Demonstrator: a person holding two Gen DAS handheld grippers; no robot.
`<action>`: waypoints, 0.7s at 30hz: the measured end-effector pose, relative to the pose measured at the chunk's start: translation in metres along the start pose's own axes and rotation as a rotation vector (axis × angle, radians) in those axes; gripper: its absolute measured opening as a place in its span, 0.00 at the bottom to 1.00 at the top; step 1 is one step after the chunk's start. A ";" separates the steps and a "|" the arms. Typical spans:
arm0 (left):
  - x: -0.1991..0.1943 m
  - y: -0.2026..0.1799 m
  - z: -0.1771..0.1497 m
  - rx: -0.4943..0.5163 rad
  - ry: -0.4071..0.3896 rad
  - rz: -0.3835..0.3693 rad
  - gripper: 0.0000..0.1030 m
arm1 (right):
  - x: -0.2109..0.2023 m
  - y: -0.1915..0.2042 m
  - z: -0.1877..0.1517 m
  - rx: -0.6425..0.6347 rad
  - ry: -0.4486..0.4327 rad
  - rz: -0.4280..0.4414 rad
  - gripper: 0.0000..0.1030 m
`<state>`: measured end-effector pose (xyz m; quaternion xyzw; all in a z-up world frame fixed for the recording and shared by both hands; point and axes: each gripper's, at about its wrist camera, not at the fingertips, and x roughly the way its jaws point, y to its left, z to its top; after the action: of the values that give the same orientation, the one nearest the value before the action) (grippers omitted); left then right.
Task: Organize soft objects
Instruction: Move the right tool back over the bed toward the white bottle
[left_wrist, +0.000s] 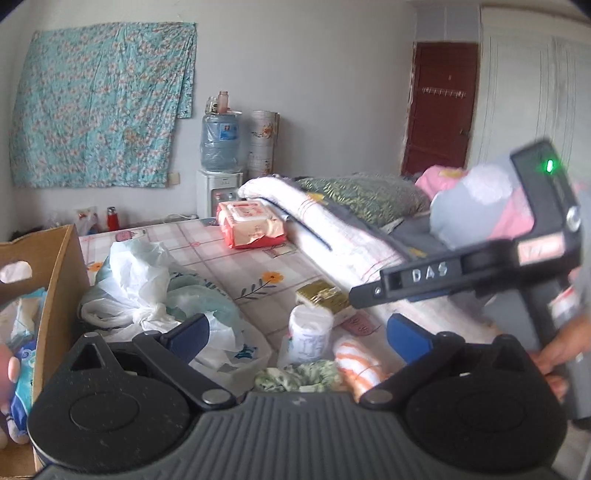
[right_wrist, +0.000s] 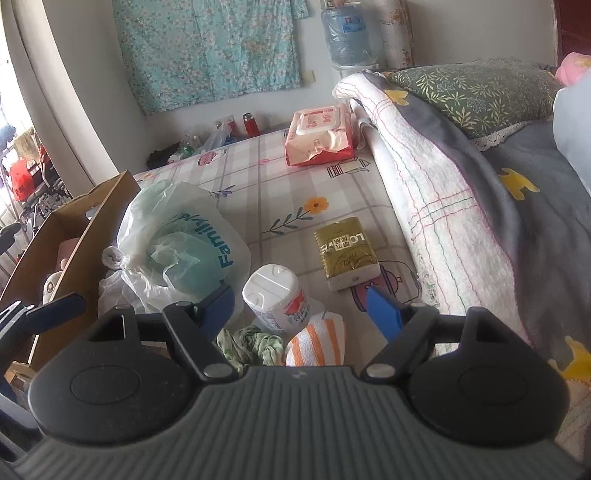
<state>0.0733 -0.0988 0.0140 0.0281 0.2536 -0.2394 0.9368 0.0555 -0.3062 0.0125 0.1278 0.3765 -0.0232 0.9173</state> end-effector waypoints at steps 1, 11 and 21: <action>0.006 -0.002 -0.002 0.016 0.007 0.020 0.99 | 0.003 0.000 0.000 -0.004 0.006 0.005 0.76; 0.056 -0.001 -0.012 0.037 0.102 0.028 0.67 | 0.052 0.013 0.014 -0.067 0.091 0.068 0.75; 0.084 0.009 -0.035 -0.033 0.235 0.026 0.30 | 0.099 0.011 0.009 -0.103 0.174 0.100 0.65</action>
<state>0.1248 -0.1210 -0.0584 0.0437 0.3652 -0.2180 0.9040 0.1340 -0.2926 -0.0479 0.1008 0.4488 0.0532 0.8863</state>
